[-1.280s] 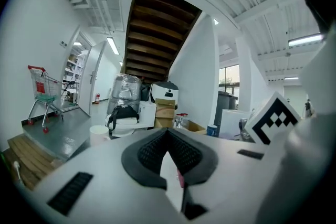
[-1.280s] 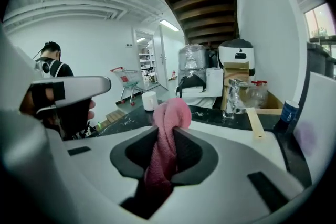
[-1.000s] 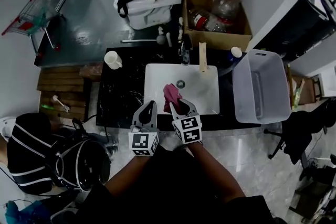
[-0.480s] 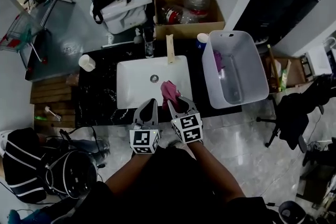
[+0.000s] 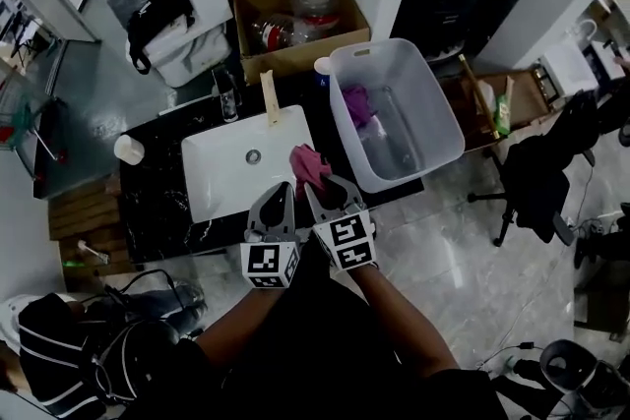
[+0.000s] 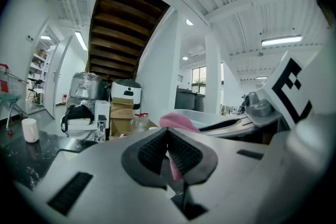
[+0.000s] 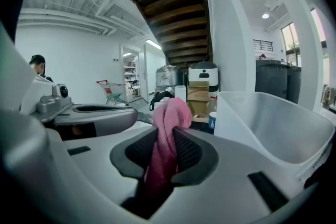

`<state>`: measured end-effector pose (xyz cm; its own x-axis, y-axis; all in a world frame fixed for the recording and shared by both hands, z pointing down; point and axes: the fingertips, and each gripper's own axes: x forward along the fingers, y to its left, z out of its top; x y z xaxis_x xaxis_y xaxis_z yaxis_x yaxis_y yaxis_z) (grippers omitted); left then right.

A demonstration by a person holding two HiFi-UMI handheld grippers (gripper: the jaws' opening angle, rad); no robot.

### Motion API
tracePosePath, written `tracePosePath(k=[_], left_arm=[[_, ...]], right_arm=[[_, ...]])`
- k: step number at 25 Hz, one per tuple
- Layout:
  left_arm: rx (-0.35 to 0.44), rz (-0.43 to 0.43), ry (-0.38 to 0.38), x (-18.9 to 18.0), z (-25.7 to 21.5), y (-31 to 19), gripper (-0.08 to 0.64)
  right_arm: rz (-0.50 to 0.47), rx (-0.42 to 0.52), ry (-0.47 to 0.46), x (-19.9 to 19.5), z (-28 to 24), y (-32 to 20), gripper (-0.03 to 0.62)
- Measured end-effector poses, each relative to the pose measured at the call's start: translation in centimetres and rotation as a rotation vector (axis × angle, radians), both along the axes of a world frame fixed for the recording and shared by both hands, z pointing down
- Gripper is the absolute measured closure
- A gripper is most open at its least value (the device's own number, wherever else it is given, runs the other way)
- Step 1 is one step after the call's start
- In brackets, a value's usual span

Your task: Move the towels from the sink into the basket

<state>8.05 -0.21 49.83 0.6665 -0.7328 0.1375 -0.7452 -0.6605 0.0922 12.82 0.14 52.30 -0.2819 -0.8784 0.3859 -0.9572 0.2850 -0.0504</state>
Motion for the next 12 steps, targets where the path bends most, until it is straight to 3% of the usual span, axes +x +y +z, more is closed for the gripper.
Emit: tracePosePath(k=[12], left_arm=[[0.007, 0.011, 0.001, 4.0, 0.0, -3.1, 0.557]], right_arm=[[0.067, 0.003, -0.029, 4.8, 0.0, -1.9, 0.497]])
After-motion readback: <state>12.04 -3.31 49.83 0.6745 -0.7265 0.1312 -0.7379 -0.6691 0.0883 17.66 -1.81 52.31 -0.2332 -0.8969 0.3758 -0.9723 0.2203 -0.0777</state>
